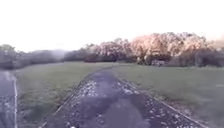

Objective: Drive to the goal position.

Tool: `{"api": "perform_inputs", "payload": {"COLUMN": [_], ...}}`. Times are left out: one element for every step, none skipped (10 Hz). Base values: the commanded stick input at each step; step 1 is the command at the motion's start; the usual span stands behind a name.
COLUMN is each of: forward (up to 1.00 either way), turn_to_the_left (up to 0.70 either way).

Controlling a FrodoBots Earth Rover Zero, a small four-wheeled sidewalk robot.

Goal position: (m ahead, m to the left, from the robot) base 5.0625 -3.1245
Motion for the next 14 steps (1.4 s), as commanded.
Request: {"api": "perform_inputs", "payload": {"forward": [0.70, 0.70, 0.70, 0.70, 0.70, 0.70, 0.70, 0.70, 0.70, 0.70, 0.70, 0.70, 0.70, 0.70], "turn_to_the_left": [0.00, 0.00, 0.00, 0.00, 0.00, 0.00, 0.00, 0.00, 0.00, 0.00, 0.16, 0.34, 0.12, 0.00]}}
